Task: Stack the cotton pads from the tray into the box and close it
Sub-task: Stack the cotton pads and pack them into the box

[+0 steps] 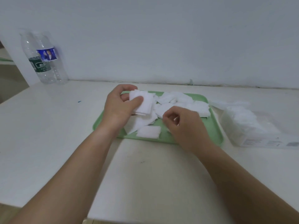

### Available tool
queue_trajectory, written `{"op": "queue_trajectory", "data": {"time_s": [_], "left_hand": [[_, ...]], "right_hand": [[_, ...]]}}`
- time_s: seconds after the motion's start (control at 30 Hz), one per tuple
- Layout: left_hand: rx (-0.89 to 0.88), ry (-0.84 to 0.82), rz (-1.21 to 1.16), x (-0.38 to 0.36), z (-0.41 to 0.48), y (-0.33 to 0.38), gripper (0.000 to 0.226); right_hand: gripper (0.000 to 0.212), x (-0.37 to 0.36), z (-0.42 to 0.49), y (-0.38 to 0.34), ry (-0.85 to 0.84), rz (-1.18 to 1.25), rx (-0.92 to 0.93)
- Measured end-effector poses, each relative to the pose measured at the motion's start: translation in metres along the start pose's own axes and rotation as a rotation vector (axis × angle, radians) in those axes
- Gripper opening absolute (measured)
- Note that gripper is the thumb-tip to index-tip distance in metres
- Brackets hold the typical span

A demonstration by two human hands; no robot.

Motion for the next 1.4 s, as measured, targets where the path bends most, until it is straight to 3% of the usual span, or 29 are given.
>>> {"op": "queue_trajectory", "data": {"time_s": [0.1, 0.27, 0.4, 0.5, 0.77, 0.93, 1.1, 1.27, 1.4], "left_hand": [[0.018, 0.077, -0.011, 0.011, 0.005, -0.005, 0.026], [0.026, 0.063, -0.01, 0.005, 0.003, -0.009, 0.023], [0.011, 0.073, -0.002, 0.006, 0.004, -0.008, 0.023], [0.003, 0.09, -0.002, 0.009, 0.006, -0.008, 0.023], [0.0, 0.115, -0.02, 0.012, 0.005, -0.004, 0.024], [-0.003, -0.006, -0.031, -0.002, -0.001, -0.003, 0.029], [-0.018, -0.141, -0.013, -0.019, -0.008, 0.001, 0.033], [-0.042, -0.217, 0.012, -0.031, -0.015, 0.002, 0.033], [-0.038, -0.277, 0.016, -0.041, -0.019, 0.0, 0.032]], "right_hand": [[0.022, -0.031, -0.01, -0.006, -0.206, -0.29, 0.051], [0.043, -0.044, -0.007, -0.009, -0.275, -0.429, 0.03], [0.024, -0.047, -0.003, -0.012, -0.307, -0.303, 0.016], [0.021, -0.048, -0.003, -0.01, -0.335, -0.214, -0.014], [0.023, -0.002, 0.012, 0.018, -0.098, 0.435, -0.248], [0.036, -0.001, 0.009, 0.025, -0.111, 0.681, -0.327], [0.02, -0.003, 0.013, 0.024, -0.153, 0.865, -0.314], [0.02, -0.006, 0.01, 0.01, -0.246, 1.0, -0.278], [0.033, -0.006, 0.008, 0.008, -0.259, 1.015, -0.305]]}}
Point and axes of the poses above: each hand's wrist, its own z-axis towards the middle knuckle, its own x-axis out of the back of the hand, y = z × x, the point moved 10 cm from there along z, towards the middle knuckle, and after that the axes turned 7 degrees about y, right-handed, at the moved point
